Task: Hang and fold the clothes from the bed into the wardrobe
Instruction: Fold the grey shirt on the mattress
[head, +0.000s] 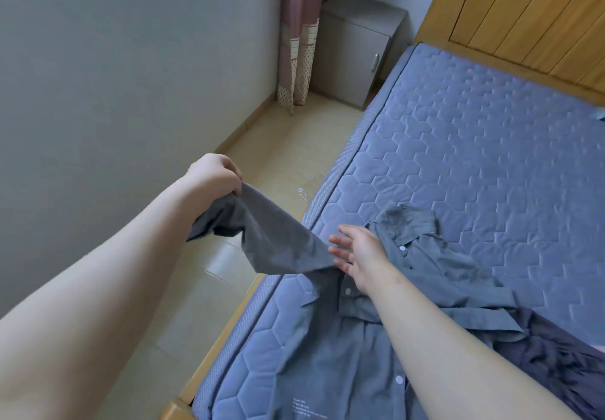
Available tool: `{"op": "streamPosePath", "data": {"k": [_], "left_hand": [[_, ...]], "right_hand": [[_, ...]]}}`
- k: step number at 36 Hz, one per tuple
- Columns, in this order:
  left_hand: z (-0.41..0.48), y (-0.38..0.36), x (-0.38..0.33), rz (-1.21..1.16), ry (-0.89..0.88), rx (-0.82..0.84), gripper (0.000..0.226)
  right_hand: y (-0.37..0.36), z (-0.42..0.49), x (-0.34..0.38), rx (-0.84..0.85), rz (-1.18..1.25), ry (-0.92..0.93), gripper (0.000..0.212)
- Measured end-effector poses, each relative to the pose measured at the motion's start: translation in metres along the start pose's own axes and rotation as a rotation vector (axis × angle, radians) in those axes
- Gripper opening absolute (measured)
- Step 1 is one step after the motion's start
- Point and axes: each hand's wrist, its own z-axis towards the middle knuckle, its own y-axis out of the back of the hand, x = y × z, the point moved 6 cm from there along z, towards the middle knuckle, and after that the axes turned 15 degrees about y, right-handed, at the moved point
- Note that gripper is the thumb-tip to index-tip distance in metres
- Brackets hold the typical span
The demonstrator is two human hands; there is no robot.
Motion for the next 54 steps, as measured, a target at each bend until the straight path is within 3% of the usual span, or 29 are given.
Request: {"op": "streamPosePath", "data": {"k": [4,7,8,13,16,18,20,22,25,27,29,32,34,36,39,43,45,48,50,52,54], "left_hand": [[-0.004,-0.002,0.015,-0.220,0.173,0.106,0.019],[-0.007,-0.017,0.034,-0.437,0.405,0.272,0.005],[-0.010,-0.023,0.039,-0.521,0.491,0.335,0.010],[-0.027,-0.049,0.041,-0.951,0.665,0.549,0.026],[-0.041,-0.059,0.034,-1.065,0.671,0.605,0.026],[-0.049,-0.062,0.029,-1.081,0.653,0.649,0.033],[-0.051,-0.062,0.024,-1.097,0.628,0.668,0.041],[-0.053,-0.061,0.019,-1.105,0.582,0.671,0.034],[-0.055,-0.057,0.012,-1.072,0.468,0.669,0.031],[-0.056,-0.056,0.007,-1.068,0.407,0.699,0.030],[-0.059,-0.054,0.003,-1.078,0.369,0.741,0.029],[-0.062,-0.057,0.000,-1.069,0.350,0.788,0.037],[-0.061,-0.059,-0.002,-1.095,0.357,0.818,0.044],[-0.060,-0.060,-0.002,-1.129,0.368,0.818,0.043],[-0.057,-0.061,-0.002,-1.122,0.368,0.806,0.041],[-0.056,-0.060,-0.003,-0.982,0.318,0.788,0.041],[-0.051,-0.055,-0.002,-0.805,0.258,0.670,0.041],[-0.043,-0.038,-0.004,-0.212,0.078,0.284,0.041],[-0.045,-0.034,-0.013,0.042,-0.074,0.125,0.064],[-0.057,-0.032,-0.030,0.025,-0.270,0.079,0.095],[-0.074,-0.031,-0.052,-0.093,-0.473,0.143,0.106]], "right_hand": [[0.006,-0.011,-0.002,-0.018,-0.031,-0.021,0.017],[0.005,-0.020,-0.005,0.014,-0.068,-0.018,0.015],[0.003,-0.023,-0.007,0.058,-0.108,0.003,0.019],[-0.029,-0.039,-0.026,0.469,-0.369,0.154,0.080],[-0.043,-0.040,-0.030,0.481,-0.363,0.225,0.105],[-0.046,-0.039,-0.022,0.417,-0.215,0.214,0.093],[-0.047,-0.036,-0.009,0.352,-0.065,0.188,0.050],[-0.045,-0.034,0.007,0.310,-0.142,0.195,0.016],[-0.043,-0.032,0.020,0.315,-0.254,0.216,0.011],[-0.042,-0.034,0.022,0.303,-0.159,0.142,0.014],[-0.039,-0.034,0.010,0.248,0.021,-0.080,0.024],[-0.032,-0.038,-0.019,0.182,0.141,-0.421,0.062],[-0.035,-0.044,-0.027,0.179,0.237,-0.531,0.083],[-0.044,-0.047,-0.024,0.206,0.413,-0.543,0.084],[-0.051,-0.041,-0.006,0.158,0.579,-0.422,0.047],[-0.038,-0.019,0.011,-0.026,0.462,-0.212,0.005],[-0.029,-0.006,0.032,-0.120,0.340,-0.010,0.016],[-0.027,0.003,0.077,-0.154,0.178,0.282,0.060],[-0.036,-0.003,0.114,-0.083,0.063,0.456,0.070],[-0.051,-0.012,0.146,0.060,-0.061,0.602,0.073],[-0.069,-0.022,0.166,0.218,-0.126,0.668,0.074]]}}
